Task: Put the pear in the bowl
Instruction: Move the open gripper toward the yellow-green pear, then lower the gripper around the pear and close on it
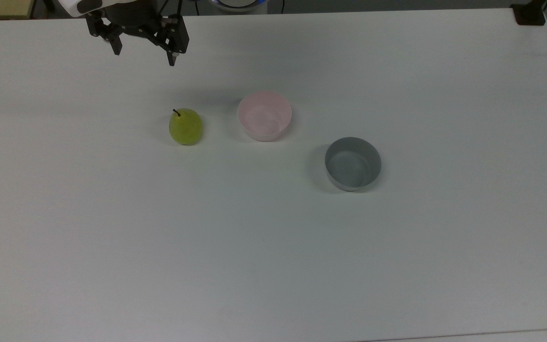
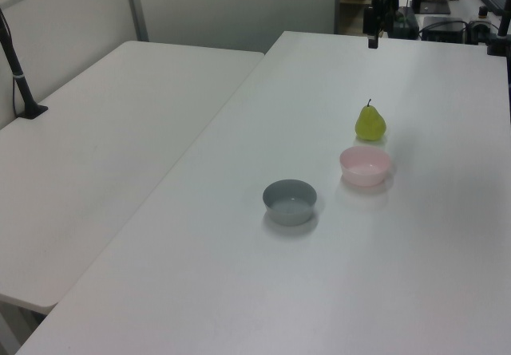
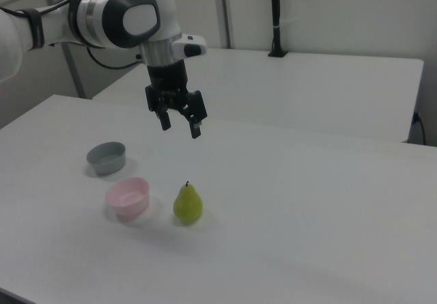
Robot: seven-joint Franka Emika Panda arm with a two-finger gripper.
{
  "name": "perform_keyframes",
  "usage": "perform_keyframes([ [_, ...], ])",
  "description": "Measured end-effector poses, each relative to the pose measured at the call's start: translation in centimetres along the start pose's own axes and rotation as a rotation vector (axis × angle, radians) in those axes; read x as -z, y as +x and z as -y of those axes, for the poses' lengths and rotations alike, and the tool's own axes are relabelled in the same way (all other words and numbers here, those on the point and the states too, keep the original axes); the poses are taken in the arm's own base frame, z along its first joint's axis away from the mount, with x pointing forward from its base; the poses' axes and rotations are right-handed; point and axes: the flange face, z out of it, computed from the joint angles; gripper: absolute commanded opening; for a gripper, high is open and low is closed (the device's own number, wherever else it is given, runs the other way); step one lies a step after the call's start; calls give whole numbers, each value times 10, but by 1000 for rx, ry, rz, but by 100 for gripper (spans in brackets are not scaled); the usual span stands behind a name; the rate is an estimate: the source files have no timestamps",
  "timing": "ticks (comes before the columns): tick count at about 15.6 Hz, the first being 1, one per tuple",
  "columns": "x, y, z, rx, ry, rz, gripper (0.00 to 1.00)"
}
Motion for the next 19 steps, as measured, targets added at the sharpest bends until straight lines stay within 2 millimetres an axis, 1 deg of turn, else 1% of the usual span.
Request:
perform_keyframes([
  [3,-7,2,0,32,0,12,100],
  [4,-15,4,1,42,0,28,100],
  [8,-62,19,7,68,-4,99,100],
  [9,-74,23,10,79,-5,112,100],
  [10,-90,26,14,100,-4,133,100],
  [11,-101,27,15,115,-4,150,100],
  [13,-120,27,18,143,-1,177,100],
  [16,-143,28,21,157,-1,209,100],
  [19,-166,30,32,186,-8,245,100],
])
